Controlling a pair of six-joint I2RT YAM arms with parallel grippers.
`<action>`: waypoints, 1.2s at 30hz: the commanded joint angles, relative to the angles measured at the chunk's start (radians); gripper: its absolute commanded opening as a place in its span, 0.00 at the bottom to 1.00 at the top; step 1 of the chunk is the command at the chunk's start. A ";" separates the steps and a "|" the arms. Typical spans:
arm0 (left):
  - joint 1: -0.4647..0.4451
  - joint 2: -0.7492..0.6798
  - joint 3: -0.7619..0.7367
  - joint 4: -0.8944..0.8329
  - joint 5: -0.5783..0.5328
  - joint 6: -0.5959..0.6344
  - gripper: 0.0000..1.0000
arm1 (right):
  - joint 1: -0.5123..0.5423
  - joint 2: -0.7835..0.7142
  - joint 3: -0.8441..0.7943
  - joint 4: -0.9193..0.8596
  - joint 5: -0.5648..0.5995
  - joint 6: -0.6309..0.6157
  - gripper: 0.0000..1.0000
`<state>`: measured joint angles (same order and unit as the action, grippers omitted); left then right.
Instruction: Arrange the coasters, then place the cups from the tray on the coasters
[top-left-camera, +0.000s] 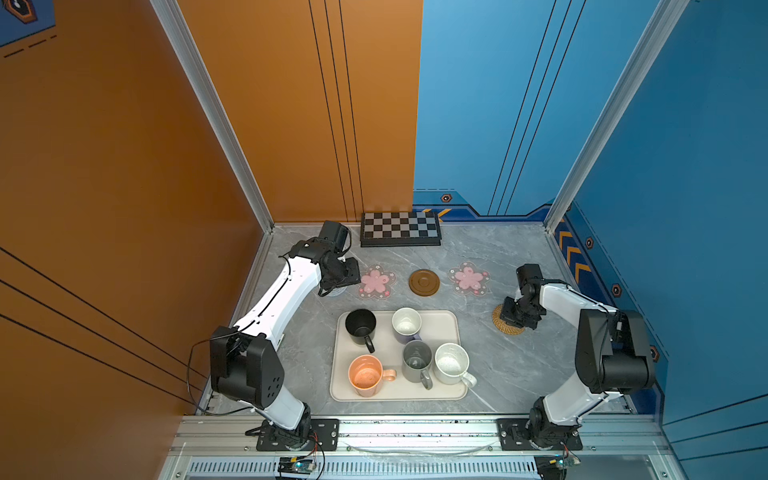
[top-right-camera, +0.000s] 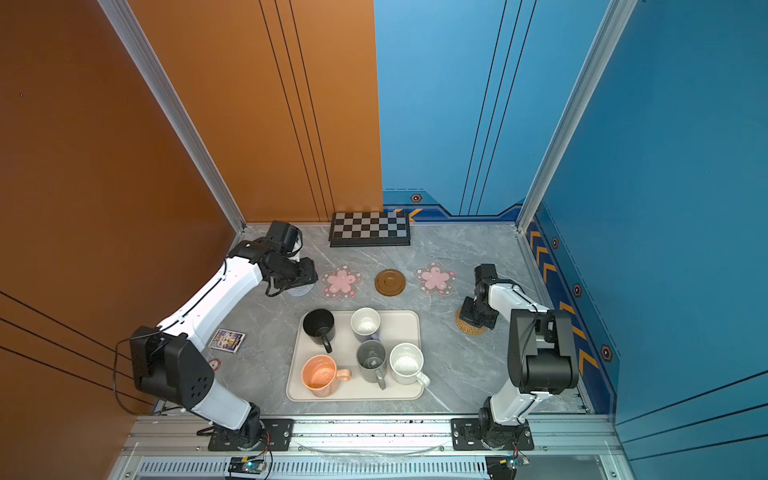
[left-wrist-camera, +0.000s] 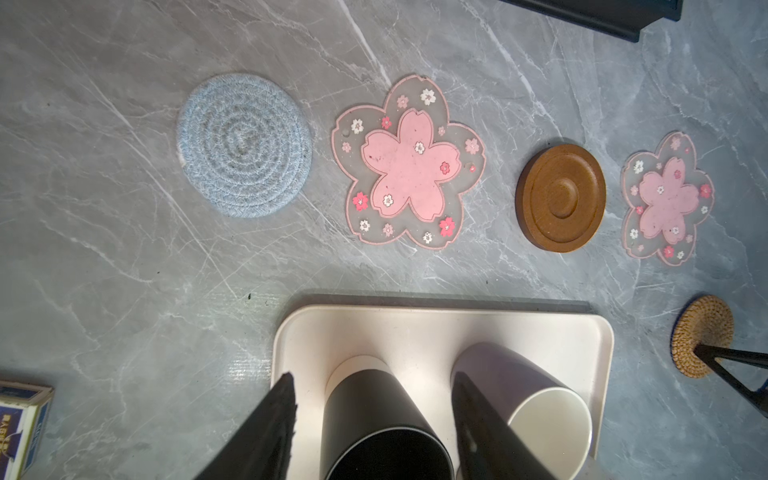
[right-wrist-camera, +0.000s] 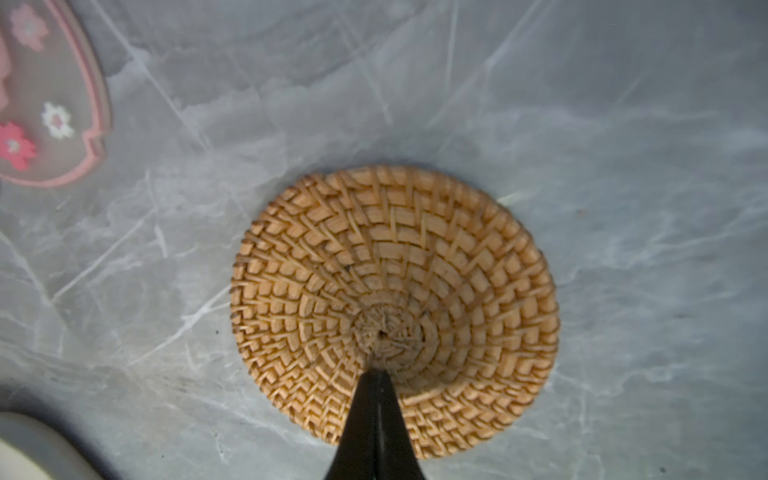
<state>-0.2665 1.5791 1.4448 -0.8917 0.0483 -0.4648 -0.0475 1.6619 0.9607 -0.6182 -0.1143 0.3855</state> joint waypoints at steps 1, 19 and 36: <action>0.008 -0.005 0.016 -0.018 -0.012 -0.012 0.61 | -0.034 0.057 0.011 -0.031 0.023 -0.037 0.00; 0.018 -0.006 -0.007 -0.019 -0.028 -0.012 0.61 | -0.135 0.154 0.194 -0.047 0.035 -0.036 0.00; 0.036 -0.024 -0.031 -0.018 -0.034 -0.011 0.61 | -0.127 0.299 0.356 -0.062 0.025 -0.020 0.00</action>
<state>-0.2375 1.5784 1.4269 -0.8917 0.0330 -0.4683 -0.1795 1.9247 1.2919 -0.6510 -0.1047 0.3637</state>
